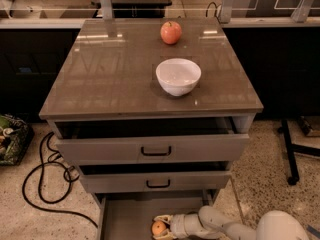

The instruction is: Pick orange from bottom drawer and place on counter

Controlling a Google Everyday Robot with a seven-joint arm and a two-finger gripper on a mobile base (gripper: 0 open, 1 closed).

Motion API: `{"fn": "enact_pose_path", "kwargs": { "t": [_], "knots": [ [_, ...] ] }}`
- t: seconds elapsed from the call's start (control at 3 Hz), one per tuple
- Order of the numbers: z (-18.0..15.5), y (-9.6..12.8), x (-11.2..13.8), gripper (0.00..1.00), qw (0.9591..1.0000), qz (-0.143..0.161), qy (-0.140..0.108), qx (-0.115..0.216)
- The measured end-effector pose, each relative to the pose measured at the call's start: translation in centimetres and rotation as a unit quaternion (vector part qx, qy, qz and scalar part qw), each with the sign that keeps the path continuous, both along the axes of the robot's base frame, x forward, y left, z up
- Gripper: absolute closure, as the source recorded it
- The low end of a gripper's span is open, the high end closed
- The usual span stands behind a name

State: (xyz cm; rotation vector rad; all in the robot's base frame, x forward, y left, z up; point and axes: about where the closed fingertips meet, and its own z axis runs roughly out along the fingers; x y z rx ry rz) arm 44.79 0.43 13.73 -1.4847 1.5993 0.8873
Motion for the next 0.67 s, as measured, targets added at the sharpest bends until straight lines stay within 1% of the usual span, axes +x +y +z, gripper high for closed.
{"fn": "enact_pose_path", "kwargs": {
  "t": [0.33, 0.67],
  "knots": [
    [0.26, 0.13, -0.32, 1.0, 1.0, 0.002, 0.003, 0.002],
    [1.17, -0.05, -0.86, 1.0, 0.9999, 0.003, 0.01, 0.005]
  ]
}}
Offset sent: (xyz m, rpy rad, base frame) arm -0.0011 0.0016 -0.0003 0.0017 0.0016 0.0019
